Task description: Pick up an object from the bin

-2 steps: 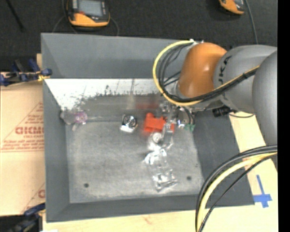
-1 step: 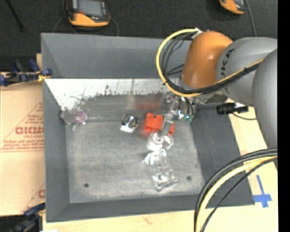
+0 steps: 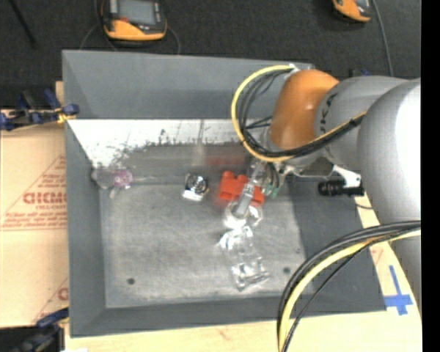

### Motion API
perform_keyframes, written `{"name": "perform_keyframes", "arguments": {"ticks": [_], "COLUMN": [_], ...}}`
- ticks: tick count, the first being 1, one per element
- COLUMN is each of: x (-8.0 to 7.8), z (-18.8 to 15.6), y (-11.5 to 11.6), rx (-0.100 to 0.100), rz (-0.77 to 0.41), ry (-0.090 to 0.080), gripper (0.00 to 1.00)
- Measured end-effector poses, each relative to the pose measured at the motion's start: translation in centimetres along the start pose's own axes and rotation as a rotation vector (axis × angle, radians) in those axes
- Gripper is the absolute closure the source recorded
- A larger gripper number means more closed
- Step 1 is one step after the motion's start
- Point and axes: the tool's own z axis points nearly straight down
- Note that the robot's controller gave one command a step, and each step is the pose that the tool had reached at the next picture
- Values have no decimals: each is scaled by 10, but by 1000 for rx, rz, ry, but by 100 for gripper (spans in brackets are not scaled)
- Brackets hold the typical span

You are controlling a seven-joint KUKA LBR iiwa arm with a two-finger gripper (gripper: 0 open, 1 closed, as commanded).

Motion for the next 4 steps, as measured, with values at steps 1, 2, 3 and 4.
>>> {"name": "perform_keyframes", "arguments": {"ticks": [1,2,3,4], "x": [-1,-3,-6,-8], "z": [-1,-6,-105,-126], "y": [0,0,1,1], "rx": [2,1,-4,-1], "rz": [-4,-5,-10,-13], "ry": [-1,-3,-13,-8], "gripper": [0,100,100,100]}}
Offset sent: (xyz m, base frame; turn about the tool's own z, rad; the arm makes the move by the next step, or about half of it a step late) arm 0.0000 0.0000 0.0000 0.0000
